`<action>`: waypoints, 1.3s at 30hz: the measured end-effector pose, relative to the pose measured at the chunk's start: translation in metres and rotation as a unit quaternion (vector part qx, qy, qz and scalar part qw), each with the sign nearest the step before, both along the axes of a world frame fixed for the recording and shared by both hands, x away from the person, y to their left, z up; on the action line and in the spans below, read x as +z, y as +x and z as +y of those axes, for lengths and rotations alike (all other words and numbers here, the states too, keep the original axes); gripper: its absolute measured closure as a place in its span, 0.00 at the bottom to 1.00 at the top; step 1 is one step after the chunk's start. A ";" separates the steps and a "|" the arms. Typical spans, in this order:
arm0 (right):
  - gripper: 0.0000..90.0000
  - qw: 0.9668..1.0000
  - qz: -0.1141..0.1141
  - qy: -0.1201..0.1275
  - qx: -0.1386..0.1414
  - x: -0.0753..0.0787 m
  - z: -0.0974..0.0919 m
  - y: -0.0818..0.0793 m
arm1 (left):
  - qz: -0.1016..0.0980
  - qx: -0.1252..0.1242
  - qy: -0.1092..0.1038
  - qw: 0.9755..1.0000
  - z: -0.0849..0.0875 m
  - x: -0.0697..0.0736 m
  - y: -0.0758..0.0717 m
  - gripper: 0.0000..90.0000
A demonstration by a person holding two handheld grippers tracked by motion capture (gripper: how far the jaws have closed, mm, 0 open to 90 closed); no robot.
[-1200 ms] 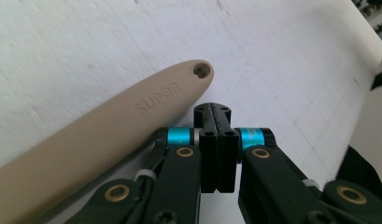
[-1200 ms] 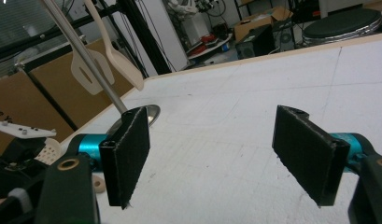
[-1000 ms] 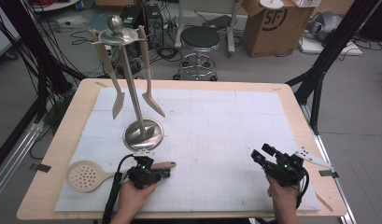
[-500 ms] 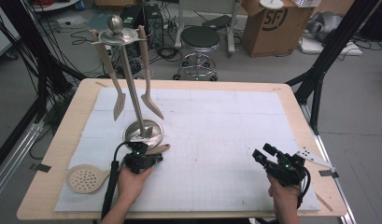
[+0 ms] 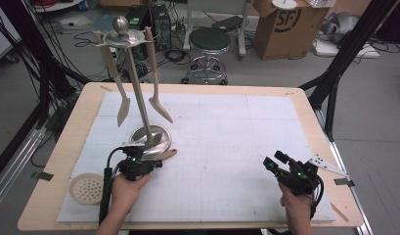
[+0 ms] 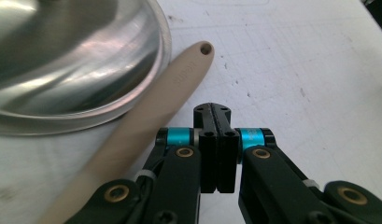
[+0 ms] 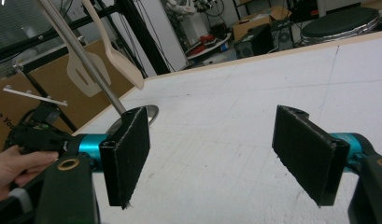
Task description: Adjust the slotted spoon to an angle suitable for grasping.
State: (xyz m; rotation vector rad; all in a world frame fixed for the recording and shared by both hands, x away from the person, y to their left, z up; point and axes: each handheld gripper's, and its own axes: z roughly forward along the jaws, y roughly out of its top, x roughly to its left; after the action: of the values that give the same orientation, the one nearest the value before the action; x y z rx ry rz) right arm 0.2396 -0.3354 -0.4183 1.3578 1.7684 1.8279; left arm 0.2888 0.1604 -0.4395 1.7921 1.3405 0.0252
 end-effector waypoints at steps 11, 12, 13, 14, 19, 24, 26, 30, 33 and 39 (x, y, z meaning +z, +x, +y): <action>0.30 1.000 0.000 -0.003 0.001 -0.001 0.003 0.000 | -0.005 -0.014 -0.008 1.000 0.040 0.029 -0.010 0.65; 0.30 1.000 0.000 -0.006 0.002 -0.001 0.003 0.000 | -0.006 -0.016 -0.005 1.000 0.044 0.033 -0.010 0.64; 0.30 1.000 0.004 -0.005 0.004 -0.001 0.004 0.000 | -0.007 -0.018 -0.003 1.000 0.048 0.035 -0.009 0.63; 0.30 1.000 0.003 -0.005 0.004 -0.001 0.004 0.000 | -0.006 -0.019 -0.002 1.000 0.052 0.037 -0.009 0.62; 0.30 1.000 0.003 -0.005 0.004 -0.001 0.004 0.000 | 0.004 -0.023 0.000 1.000 0.069 0.031 -0.009 0.57; 0.30 1.000 0.002 -0.008 0.003 -0.001 0.004 0.001 | 0.012 -0.030 -0.002 0.999 0.079 0.025 -0.010 0.57; 0.30 1.000 0.005 -0.007 0.004 -0.001 0.005 0.001 | 0.011 -0.037 0.007 0.999 0.080 0.023 -0.010 0.56; 0.30 1.000 0.004 -0.008 0.003 -0.002 0.005 0.001 | 0.014 -0.045 0.022 0.999 0.080 0.021 -0.007 0.55; 0.30 1.000 0.005 -0.008 0.003 -0.002 0.005 0.001 | 0.019 -0.050 0.025 0.998 0.081 0.020 -0.006 0.54; 0.30 1.000 0.005 -0.008 0.002 -0.002 0.005 0.001 | 0.025 -0.051 0.030 0.998 0.080 0.015 -0.006 0.54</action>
State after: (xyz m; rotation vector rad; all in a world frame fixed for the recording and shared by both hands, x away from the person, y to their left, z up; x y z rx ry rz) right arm 0.2403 -0.3308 -0.4201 1.3598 1.7881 1.8094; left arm 0.2832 0.2409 -0.4243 1.9204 1.2943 -0.0358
